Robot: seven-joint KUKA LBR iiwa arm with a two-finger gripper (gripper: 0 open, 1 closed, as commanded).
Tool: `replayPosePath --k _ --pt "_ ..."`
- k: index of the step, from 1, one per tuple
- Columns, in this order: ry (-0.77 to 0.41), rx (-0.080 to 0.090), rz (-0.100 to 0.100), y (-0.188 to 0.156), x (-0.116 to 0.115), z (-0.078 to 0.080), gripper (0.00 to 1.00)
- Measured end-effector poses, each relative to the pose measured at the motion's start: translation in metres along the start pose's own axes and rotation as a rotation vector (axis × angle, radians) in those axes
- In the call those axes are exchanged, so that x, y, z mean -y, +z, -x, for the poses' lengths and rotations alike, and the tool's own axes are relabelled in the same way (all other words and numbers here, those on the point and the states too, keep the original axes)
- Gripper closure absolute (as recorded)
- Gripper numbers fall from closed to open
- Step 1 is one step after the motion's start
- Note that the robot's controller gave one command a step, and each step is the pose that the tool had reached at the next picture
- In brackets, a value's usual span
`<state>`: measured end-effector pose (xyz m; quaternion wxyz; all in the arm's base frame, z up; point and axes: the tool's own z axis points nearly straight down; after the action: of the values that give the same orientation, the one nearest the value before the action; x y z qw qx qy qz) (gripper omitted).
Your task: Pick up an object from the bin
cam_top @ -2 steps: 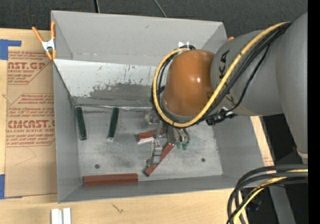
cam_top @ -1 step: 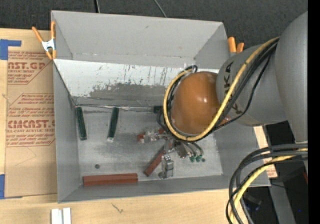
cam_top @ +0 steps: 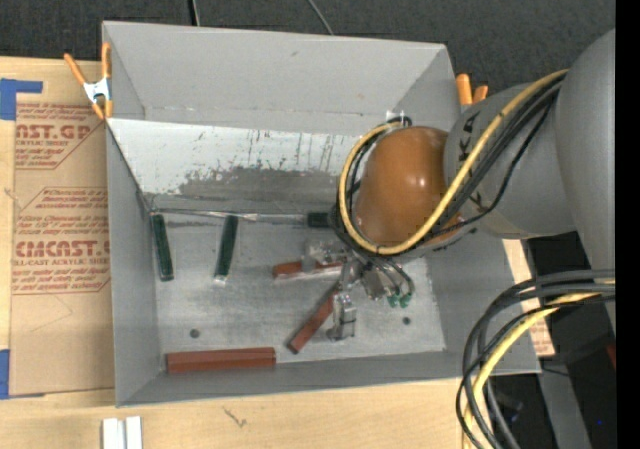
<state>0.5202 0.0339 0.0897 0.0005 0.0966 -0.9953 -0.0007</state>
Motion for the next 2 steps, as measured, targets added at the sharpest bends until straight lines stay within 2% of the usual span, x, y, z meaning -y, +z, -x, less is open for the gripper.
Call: replayPosePath --k 1,2 --pt "0.147 0.0 -0.001 -0.005 -0.003 -0.014 0.0" --pt "-0.174 0.001 -0.001 0.018 -0.005 -0.021 0.0"
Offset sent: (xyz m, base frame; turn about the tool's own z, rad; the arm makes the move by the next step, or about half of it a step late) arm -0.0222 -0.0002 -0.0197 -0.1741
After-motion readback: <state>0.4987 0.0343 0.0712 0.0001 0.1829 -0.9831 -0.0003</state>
